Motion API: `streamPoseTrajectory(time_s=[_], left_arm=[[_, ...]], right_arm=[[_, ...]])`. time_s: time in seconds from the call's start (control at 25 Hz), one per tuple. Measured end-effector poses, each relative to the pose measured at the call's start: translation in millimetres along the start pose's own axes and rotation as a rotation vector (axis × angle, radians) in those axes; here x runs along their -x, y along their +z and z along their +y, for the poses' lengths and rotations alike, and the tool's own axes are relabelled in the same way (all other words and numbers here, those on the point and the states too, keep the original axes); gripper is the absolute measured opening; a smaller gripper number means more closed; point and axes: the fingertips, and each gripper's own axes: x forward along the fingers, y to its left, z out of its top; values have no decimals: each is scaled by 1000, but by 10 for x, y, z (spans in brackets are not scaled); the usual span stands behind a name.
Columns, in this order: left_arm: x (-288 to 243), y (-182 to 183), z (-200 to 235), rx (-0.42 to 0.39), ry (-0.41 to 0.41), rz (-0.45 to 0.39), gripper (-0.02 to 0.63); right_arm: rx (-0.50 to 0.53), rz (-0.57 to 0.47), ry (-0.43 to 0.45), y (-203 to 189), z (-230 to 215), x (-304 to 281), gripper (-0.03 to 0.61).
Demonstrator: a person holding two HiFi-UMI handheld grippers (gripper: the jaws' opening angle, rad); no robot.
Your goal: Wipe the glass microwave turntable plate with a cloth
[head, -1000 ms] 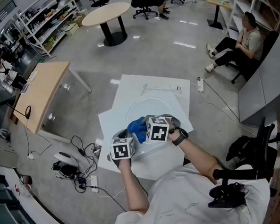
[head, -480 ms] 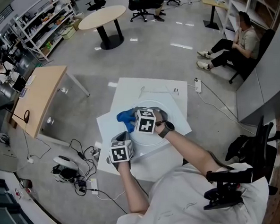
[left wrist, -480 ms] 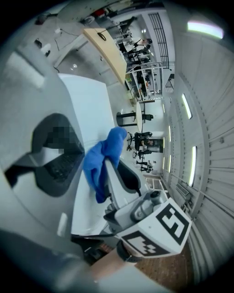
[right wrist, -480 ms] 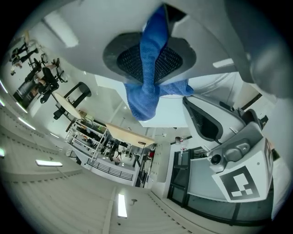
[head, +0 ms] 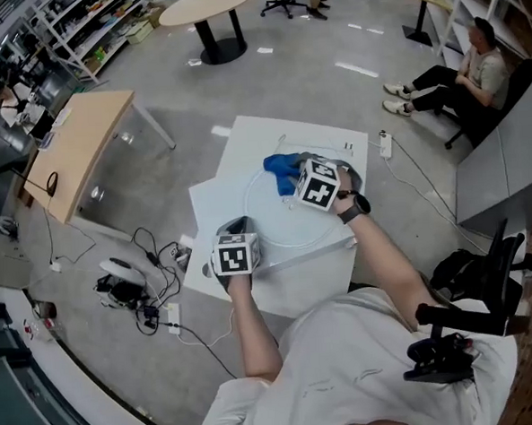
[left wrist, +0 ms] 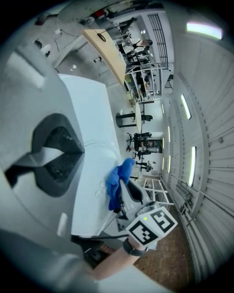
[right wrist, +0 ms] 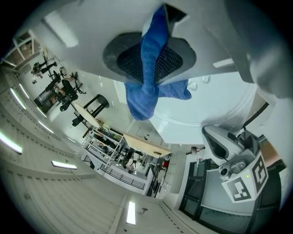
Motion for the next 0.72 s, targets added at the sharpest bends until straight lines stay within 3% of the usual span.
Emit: streamPoseTrajectory(time_s=[0.08,0.36,0.72], left_arm=[[4,86,-132,-5,-24,-3,0],[-82,-48,113,9,10,2,0],[-94,-22,83,-10,8,1,0]], right_arm=[[-31,36,-18,-287,-81,180,71],[-9,71,63,-463,266,418,69],[59,15,212,-285,1101,703,64]])
